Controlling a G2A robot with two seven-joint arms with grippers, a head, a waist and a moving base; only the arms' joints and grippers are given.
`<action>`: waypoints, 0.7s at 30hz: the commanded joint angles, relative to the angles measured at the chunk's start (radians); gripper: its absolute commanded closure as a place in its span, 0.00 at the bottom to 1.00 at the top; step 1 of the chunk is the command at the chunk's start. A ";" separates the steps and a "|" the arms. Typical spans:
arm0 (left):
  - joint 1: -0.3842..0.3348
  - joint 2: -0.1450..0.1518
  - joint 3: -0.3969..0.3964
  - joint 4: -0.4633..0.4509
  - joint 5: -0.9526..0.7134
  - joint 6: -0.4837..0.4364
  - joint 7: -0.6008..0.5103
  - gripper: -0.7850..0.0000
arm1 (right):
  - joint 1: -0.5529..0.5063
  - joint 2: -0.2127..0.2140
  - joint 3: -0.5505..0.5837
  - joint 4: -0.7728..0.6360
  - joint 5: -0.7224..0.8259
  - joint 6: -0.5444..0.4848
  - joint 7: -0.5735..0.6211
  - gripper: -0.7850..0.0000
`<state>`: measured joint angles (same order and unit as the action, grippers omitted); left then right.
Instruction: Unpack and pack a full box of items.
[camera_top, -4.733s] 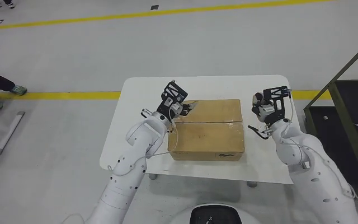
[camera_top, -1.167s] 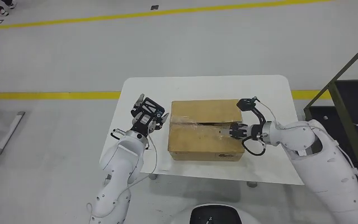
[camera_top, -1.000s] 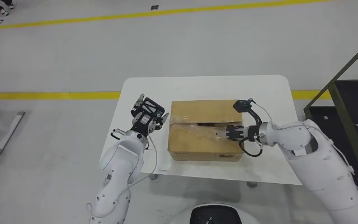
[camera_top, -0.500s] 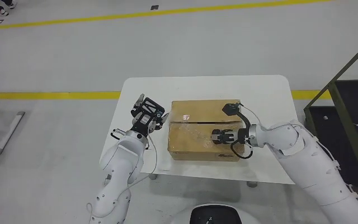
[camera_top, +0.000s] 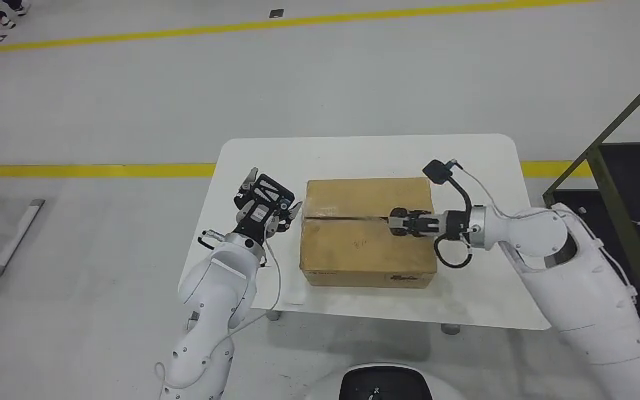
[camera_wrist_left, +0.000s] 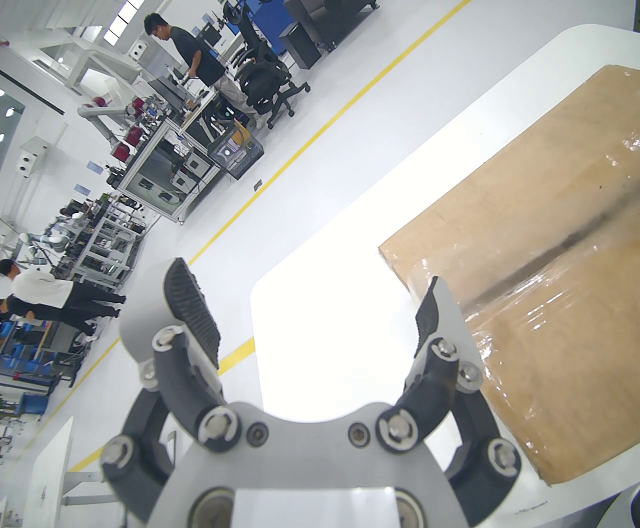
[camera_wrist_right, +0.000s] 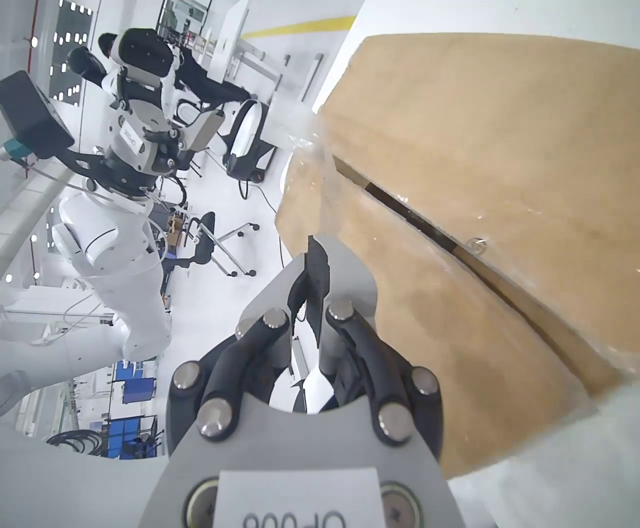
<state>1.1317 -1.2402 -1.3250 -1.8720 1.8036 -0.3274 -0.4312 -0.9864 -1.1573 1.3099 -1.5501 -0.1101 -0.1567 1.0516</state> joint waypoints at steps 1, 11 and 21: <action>0.000 0.000 0.000 0.000 0.000 0.000 0.000 0.00 | -0.002 0.008 0.024 -0.011 -0.034 0.016 0.002 1.00; 0.003 -0.001 0.003 0.017 -0.041 -0.020 0.011 0.00 | 0.013 0.028 0.087 0.024 0.061 0.116 0.109 1.00; -0.021 -0.004 0.036 0.053 -0.021 -0.023 0.013 0.66 | 0.055 0.037 0.074 0.103 0.098 0.145 0.139 1.00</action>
<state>1.1125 -1.2437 -1.2905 -1.8215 1.7843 -0.3501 -0.4150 -0.9389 -1.1202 1.3893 -1.4581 -0.0175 -0.0130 1.1940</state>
